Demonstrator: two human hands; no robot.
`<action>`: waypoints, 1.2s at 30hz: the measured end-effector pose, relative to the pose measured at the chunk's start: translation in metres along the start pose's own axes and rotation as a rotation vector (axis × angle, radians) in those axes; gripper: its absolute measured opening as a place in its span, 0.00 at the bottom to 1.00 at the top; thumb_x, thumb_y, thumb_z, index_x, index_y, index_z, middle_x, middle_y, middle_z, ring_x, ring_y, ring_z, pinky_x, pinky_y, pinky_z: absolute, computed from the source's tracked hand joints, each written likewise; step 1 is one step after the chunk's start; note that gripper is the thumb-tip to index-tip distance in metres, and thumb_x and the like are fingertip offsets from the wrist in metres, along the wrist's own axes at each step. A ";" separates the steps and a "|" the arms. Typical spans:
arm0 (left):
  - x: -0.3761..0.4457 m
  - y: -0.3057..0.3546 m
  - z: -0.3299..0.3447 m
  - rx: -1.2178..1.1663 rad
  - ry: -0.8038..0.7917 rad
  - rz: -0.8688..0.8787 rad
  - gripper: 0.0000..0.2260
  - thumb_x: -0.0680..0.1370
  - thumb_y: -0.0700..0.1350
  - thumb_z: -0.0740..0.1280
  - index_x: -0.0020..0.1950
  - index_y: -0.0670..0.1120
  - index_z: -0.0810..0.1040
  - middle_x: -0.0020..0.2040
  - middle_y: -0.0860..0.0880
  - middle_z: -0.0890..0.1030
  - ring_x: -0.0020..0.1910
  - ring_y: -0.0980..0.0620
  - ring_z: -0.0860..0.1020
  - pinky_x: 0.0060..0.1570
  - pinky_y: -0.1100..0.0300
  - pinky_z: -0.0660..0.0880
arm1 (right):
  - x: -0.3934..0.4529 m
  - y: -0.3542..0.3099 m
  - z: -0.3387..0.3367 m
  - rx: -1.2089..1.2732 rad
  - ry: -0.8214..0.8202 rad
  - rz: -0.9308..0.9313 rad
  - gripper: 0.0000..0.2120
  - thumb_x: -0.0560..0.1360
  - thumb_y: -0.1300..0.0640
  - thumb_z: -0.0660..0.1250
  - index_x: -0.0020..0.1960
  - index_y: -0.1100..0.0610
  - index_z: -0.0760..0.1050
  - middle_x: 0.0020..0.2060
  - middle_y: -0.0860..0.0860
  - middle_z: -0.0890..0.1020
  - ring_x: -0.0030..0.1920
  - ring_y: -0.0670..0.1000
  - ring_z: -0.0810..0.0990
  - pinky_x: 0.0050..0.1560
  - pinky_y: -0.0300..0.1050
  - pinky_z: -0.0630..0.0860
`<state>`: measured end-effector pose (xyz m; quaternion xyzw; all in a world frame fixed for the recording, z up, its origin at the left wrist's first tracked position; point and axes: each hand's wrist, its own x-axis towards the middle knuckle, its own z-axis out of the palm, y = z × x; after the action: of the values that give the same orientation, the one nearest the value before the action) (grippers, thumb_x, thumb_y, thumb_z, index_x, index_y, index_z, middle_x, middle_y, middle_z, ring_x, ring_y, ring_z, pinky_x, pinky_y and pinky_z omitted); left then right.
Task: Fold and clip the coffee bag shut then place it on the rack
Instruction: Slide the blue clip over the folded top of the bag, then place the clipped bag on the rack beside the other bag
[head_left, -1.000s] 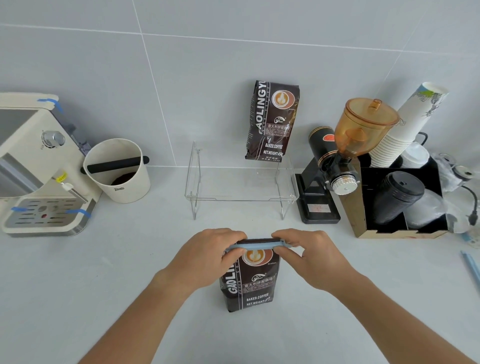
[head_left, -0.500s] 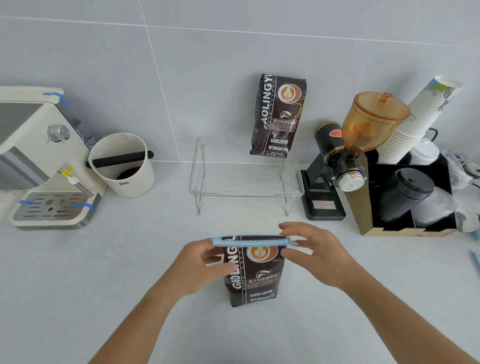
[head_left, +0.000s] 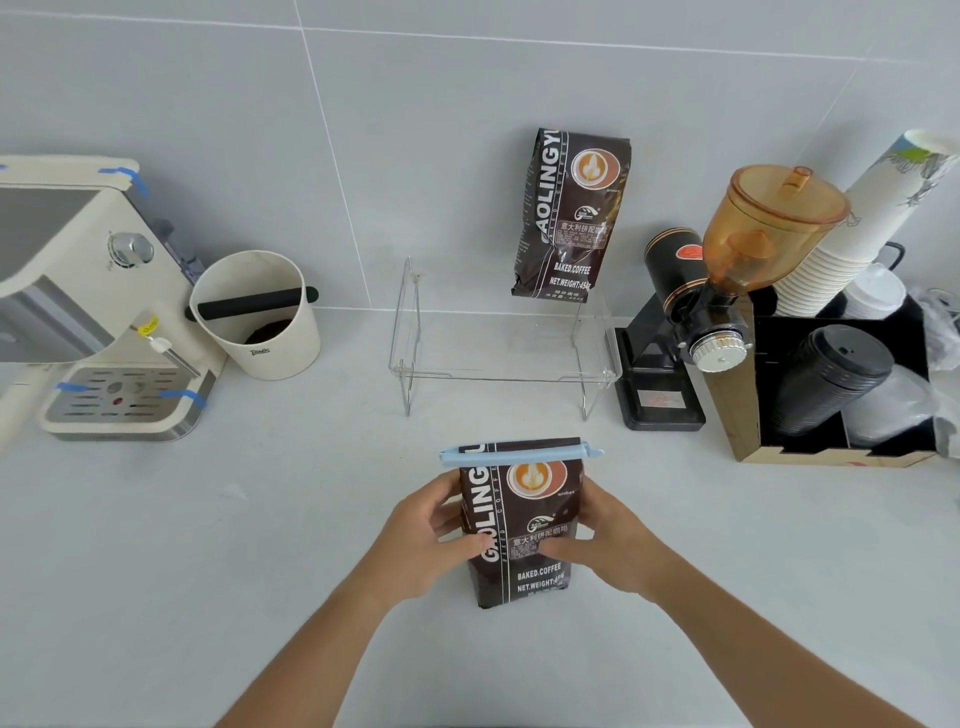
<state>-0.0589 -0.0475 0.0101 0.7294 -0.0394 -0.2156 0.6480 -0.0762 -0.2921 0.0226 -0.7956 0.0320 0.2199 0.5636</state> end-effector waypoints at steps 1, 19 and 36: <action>0.000 -0.003 0.002 -0.019 0.013 -0.016 0.31 0.67 0.33 0.74 0.67 0.50 0.71 0.61 0.56 0.81 0.59 0.52 0.81 0.60 0.58 0.75 | 0.000 0.000 0.001 0.002 -0.001 0.004 0.32 0.64 0.57 0.77 0.63 0.42 0.70 0.58 0.45 0.82 0.58 0.47 0.79 0.63 0.57 0.75; 0.015 0.039 -0.002 -0.166 0.172 0.071 0.26 0.65 0.35 0.72 0.61 0.51 0.75 0.52 0.58 0.85 0.54 0.56 0.82 0.53 0.65 0.77 | 0.010 -0.057 -0.015 -0.101 0.160 -0.128 0.25 0.67 0.57 0.76 0.60 0.44 0.72 0.53 0.41 0.84 0.55 0.45 0.81 0.58 0.48 0.77; 0.057 0.155 -0.057 -0.151 0.233 0.357 0.26 0.72 0.28 0.69 0.67 0.45 0.73 0.57 0.55 0.84 0.55 0.56 0.82 0.53 0.66 0.77 | 0.048 -0.187 -0.043 -0.125 0.303 -0.332 0.23 0.67 0.52 0.76 0.58 0.42 0.71 0.53 0.35 0.82 0.55 0.40 0.80 0.58 0.49 0.77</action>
<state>0.0479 -0.0380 0.1483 0.6803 -0.0765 -0.0142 0.7288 0.0360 -0.2541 0.1806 -0.8472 -0.0287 0.0040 0.5304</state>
